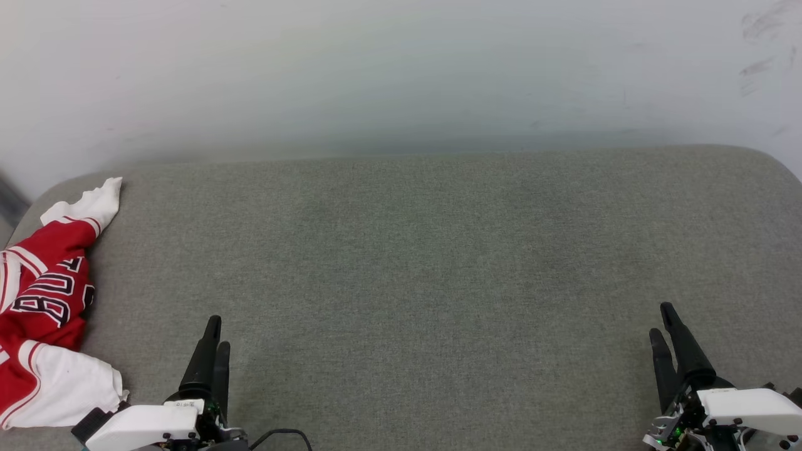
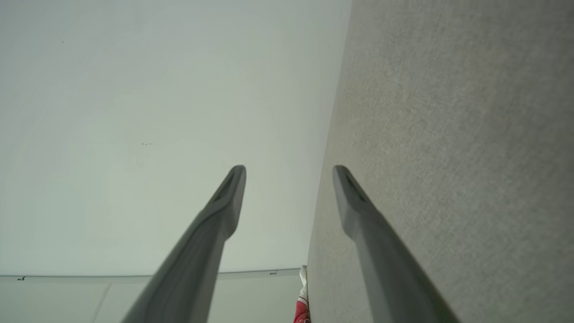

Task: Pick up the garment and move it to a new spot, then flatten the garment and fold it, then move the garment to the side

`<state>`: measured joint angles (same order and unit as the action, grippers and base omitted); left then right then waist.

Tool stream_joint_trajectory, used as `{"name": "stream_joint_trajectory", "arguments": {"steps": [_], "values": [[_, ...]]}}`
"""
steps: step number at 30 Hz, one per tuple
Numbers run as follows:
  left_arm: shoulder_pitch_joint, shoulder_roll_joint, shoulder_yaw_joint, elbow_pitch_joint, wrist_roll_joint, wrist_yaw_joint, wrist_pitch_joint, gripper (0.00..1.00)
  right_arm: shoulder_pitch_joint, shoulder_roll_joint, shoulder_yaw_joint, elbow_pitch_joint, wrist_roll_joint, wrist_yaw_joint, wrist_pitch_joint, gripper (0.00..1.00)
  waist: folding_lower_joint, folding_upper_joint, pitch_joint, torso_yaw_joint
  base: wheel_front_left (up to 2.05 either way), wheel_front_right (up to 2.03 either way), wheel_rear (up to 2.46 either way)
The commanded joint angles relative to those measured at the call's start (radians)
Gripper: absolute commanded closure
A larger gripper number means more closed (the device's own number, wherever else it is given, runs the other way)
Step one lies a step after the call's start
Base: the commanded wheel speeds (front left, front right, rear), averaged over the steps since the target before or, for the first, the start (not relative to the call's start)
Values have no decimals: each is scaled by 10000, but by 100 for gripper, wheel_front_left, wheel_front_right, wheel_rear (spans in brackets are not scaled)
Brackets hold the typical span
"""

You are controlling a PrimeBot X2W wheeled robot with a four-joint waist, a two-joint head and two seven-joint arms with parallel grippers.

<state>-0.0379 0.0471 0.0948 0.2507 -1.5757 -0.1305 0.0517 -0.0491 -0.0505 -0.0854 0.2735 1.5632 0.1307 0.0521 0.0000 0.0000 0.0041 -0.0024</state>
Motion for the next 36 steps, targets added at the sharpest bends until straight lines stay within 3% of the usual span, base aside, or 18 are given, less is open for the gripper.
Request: {"name": "stream_joint_trajectory", "arguments": {"steps": [1, 14, 27, 31, 32, 36], "values": [[-21, 17, -7, -254, 212, 0, -115, 0, -76, -6, 20, -201, -217, 0, -109, 0, 0, 0, 2, -3, 0, 0, 0], [179, 21, 468, -613, 1658, -1, -666, 0, -157, -5, -303, -479, -2152, 0, -663, 0, 0, 0, 22, -29, 0, 0, 0], [161, 27, 1387, -1339, 3924, -1, -1147, 0, -248, -4, -50, -1836, -5800, 0, -1151, 0, 0, 0, 78, -47, 0, 0, 0], [195, 27, 1293, -1875, 4903, 8, -1284, 0, -267, -4, 136, -2319, -7125, 0, -1280, 0, 0, 0, 106, -47, 0, 0, 0], [263, 28, 1099, -2307, 5659, 147, -1382, 0, -276, -4, 279, -2606, -7964, 0, -1382, 0, 0, 0, 126, -50, 0, 0, 0], [357, 28, 674, -2940, 6985, 589, -1505, 0, -279, -3, 479, -2973, -9032, 0, -1511, 0, 0, 0, 153, -60, 0, 0, 0]]}}
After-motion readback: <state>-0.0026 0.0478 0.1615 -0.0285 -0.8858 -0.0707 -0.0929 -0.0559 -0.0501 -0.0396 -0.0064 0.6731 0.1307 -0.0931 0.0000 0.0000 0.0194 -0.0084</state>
